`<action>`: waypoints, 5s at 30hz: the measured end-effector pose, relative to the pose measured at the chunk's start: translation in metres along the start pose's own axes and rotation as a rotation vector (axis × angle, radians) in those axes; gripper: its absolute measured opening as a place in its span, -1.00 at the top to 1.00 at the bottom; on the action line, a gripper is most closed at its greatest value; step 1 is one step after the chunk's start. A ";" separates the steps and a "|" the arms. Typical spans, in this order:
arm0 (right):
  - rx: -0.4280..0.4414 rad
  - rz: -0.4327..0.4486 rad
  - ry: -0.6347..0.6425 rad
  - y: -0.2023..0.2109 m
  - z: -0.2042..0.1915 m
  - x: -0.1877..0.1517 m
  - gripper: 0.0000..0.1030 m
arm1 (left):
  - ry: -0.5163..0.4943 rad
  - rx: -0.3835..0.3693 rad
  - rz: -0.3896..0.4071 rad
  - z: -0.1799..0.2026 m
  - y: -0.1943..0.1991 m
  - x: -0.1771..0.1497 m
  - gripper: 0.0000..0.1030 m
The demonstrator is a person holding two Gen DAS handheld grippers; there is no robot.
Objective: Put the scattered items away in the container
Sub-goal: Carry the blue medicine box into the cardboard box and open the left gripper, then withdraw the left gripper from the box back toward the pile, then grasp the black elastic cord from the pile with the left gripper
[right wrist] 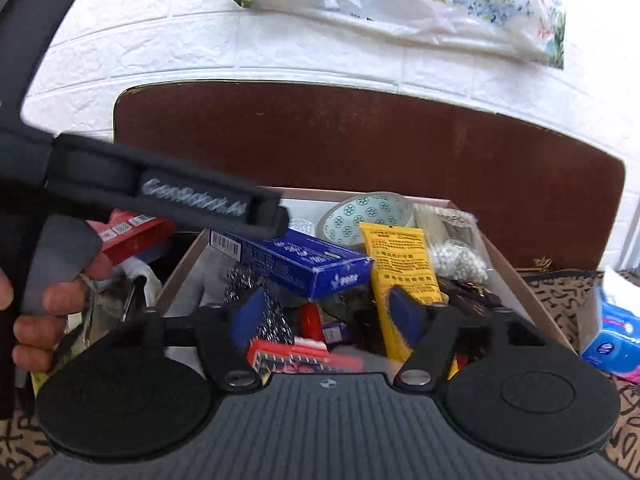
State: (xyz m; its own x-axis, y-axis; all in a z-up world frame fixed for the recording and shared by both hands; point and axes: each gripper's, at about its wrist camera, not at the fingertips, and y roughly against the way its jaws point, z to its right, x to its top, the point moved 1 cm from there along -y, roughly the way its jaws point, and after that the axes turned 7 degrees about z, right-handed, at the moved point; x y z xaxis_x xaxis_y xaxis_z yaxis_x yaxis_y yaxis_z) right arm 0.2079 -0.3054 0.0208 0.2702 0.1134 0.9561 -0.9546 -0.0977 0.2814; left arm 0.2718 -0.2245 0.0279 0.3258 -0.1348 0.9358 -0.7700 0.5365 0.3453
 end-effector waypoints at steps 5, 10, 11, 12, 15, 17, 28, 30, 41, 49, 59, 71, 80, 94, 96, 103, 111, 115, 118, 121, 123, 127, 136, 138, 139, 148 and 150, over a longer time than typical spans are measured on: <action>-0.011 0.013 0.001 0.012 -0.003 -0.008 -0.67 | -0.021 -0.014 -0.015 0.004 0.010 -0.010 -0.96; -0.007 0.012 -0.011 0.015 -0.001 -0.002 -0.37 | 0.048 -0.058 -0.009 0.001 0.013 0.000 -0.71; -0.005 0.011 -0.009 0.013 -0.001 0.000 -0.25 | 0.072 -0.077 -0.011 0.000 0.013 0.003 -0.67; -0.002 0.008 -0.006 0.011 -0.001 0.001 -0.12 | 0.094 -0.091 -0.014 -0.001 0.011 0.006 -0.66; 0.015 -0.013 0.008 0.003 -0.002 0.003 0.27 | 0.131 -0.104 -0.037 -0.003 -0.002 0.011 -0.52; 0.032 -0.020 0.017 -0.003 -0.005 0.005 0.43 | 0.155 -0.104 -0.049 -0.004 -0.012 0.012 -0.50; 0.053 -0.015 -0.001 -0.025 -0.006 0.008 0.30 | 0.132 -0.021 -0.036 0.000 -0.034 0.008 -0.90; 0.037 0.006 -0.005 -0.019 -0.004 0.006 -0.26 | 0.103 -0.014 -0.024 0.003 -0.026 0.005 -1.00; 0.079 0.089 -0.054 0.037 -0.017 0.016 -0.94 | 0.033 -0.042 0.014 0.025 0.050 -0.008 -1.00; 0.109 0.113 -0.024 0.083 -0.041 0.019 -0.98 | 0.026 -0.018 0.061 0.032 0.114 -0.018 -1.00; 0.216 0.047 0.033 0.126 -0.095 -0.021 -1.00 | 0.133 0.077 0.060 0.006 0.190 -0.087 -1.00; 0.332 -0.113 -0.006 0.132 -0.144 -0.079 -0.99 | 0.270 0.154 -0.034 -0.045 0.236 -0.172 -1.00; 0.310 -0.138 0.000 0.121 -0.151 -0.086 -0.98 | 0.270 0.168 -0.015 -0.060 0.241 -0.174 -0.99; 0.375 -0.185 0.031 0.084 -0.171 -0.085 -0.47 | 0.285 0.098 -0.013 -0.071 0.213 -0.159 -0.71; 0.380 -0.186 0.047 0.078 -0.175 -0.082 -0.38 | 0.293 0.094 -0.024 -0.071 0.207 -0.155 -0.66; 0.445 -0.183 -0.012 0.068 -0.174 -0.076 -0.31 | 0.319 0.034 0.047 -0.068 0.238 -0.132 -0.56; 0.499 -0.178 -0.033 0.077 -0.175 -0.072 -0.31 | 0.419 -0.046 0.094 -0.080 0.258 -0.122 -0.63; 0.495 -0.177 -0.020 0.072 -0.180 -0.074 -0.21 | 0.380 0.001 0.062 -0.083 0.235 -0.127 -0.61; 0.517 -0.200 -0.020 0.061 -0.185 -0.076 -0.04 | 0.415 0.066 -0.006 -0.099 0.209 -0.138 -0.44; 0.537 -0.214 -0.014 0.051 -0.192 -0.081 0.02 | 0.455 0.128 -0.048 -0.116 0.191 -0.148 -0.40; 0.538 -0.224 -0.011 0.044 -0.197 -0.082 0.05 | 0.464 0.163 -0.062 -0.126 0.181 -0.151 -0.38; 0.538 -0.228 -0.017 0.027 -0.204 -0.080 0.09 | 0.460 0.192 -0.080 -0.138 0.167 -0.156 -0.37; 0.518 -0.219 -0.012 0.002 -0.221 -0.079 0.20 | 0.441 0.176 -0.135 -0.148 0.143 -0.159 0.09; 0.521 -0.223 -0.015 0.003 -0.220 -0.079 0.28 | 0.427 0.177 -0.140 -0.146 0.145 -0.158 0.18; 0.526 -0.228 -0.025 0.005 -0.217 -0.079 0.29 | 0.419 0.174 -0.144 -0.144 0.147 -0.157 0.19; 0.535 -0.260 -0.044 0.054 -0.193 -0.086 0.34 | 0.385 0.102 -0.183 -0.105 0.188 -0.164 0.39; 0.530 -0.276 -0.038 0.070 -0.186 -0.091 0.34 | 0.377 0.082 -0.196 -0.090 0.199 -0.171 0.39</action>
State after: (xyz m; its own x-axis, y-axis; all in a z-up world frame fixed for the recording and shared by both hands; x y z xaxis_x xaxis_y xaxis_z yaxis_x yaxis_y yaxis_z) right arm 0.0931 -0.1392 -0.0618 0.5133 0.1701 0.8412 -0.6582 -0.5508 0.5131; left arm 0.1125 -0.0205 -0.0695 0.6361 0.0944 0.7658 -0.7098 0.4606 0.5329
